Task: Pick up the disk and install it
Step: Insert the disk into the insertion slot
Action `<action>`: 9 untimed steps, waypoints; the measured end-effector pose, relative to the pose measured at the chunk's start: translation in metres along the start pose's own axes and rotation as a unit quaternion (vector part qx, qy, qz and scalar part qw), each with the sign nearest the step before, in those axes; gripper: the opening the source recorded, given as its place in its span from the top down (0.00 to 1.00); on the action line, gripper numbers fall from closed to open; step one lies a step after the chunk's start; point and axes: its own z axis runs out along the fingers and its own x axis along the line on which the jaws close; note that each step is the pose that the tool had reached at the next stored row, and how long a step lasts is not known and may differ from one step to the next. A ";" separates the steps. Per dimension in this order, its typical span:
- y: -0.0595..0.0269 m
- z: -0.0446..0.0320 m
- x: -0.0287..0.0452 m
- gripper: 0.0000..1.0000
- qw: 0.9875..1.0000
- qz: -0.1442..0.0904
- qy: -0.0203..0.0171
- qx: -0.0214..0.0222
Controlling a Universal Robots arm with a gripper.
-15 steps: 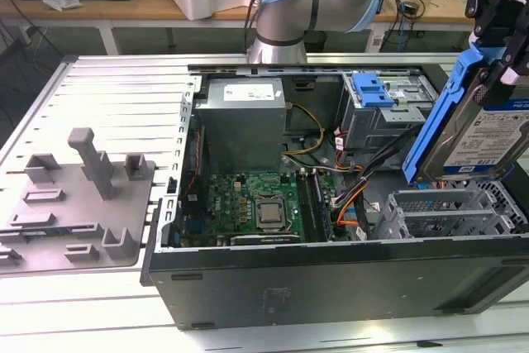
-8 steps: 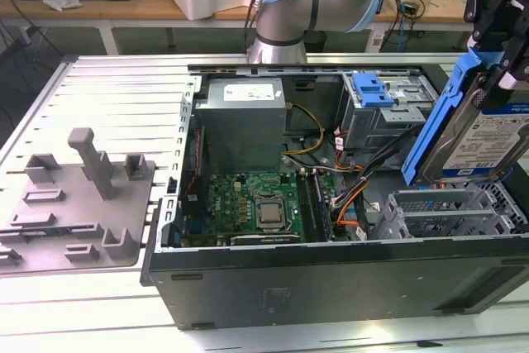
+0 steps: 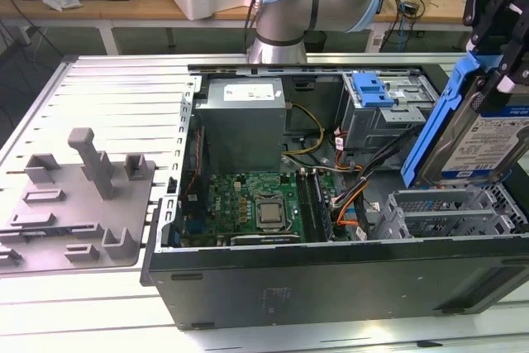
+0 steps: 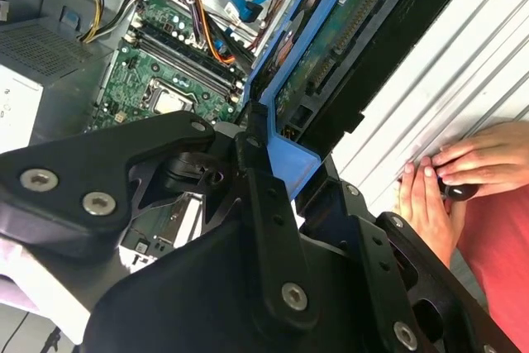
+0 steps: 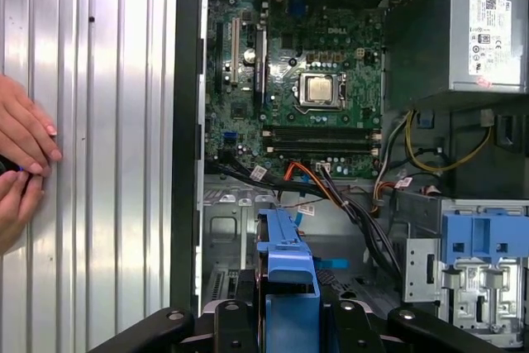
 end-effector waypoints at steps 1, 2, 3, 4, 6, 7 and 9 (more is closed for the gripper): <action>0.0000 0.0006 0.0002 0.63 1.000 0.000 0.000 0.000; 0.0000 0.0012 0.0003 0.63 1.000 0.000 0.000 0.000; 0.0000 0.0017 0.0004 0.63 1.000 0.000 0.000 0.000; -0.0001 0.0025 0.0006 0.63 1.000 0.000 0.000 0.000; -0.0001 0.0033 0.0008 0.63 1.000 0.000 0.000 0.000; -0.0001 0.0039 0.0009 0.63 1.000 0.000 0.000 0.000; -0.0002 0.0047 0.0012 0.63 1.000 0.000 0.000 0.000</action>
